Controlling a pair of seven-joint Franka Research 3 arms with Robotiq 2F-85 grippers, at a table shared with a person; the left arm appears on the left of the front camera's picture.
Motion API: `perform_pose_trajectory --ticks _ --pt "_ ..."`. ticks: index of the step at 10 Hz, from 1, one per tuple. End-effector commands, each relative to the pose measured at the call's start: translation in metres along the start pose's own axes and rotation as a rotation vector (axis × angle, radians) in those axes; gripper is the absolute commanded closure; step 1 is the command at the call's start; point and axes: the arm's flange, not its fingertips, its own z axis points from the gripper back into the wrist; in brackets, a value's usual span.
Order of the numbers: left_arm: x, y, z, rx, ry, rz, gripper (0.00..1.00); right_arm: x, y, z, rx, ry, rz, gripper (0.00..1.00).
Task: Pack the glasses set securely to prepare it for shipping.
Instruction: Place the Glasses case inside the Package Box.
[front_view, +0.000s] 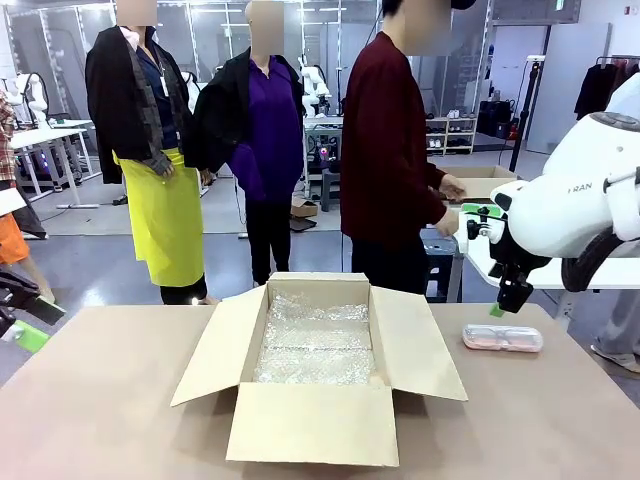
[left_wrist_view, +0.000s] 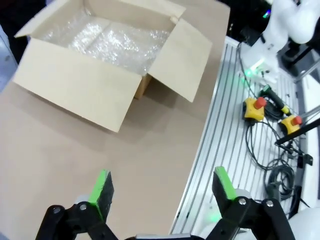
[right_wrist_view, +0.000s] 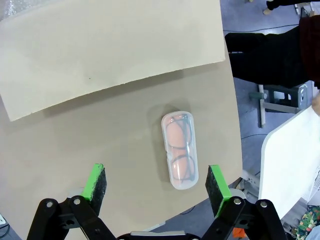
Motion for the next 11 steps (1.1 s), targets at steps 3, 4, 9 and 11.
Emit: perform_pose_trajectory --ticks 3,4,9,11 --pt "0.005 -0.003 -0.006 -0.014 0.028 -0.03 0.0 0.0 0.0 0.001 -0.003 0.005 -0.002 0.0" --pt "0.005 -0.003 -0.006 -0.014 0.028 -0.03 0.0 0.0 -0.02 -0.005 0.14 0.068 0.103 0.0" --pt "0.005 -0.003 -0.006 -0.014 0.028 -0.03 0.0 -0.039 -0.087 -0.057 0.277 0.155 0.148 0.0" --pt "0.005 -0.003 -0.006 -0.014 0.028 -0.03 0.0 -0.053 -0.096 -0.081 0.319 0.132 0.219 0.0"
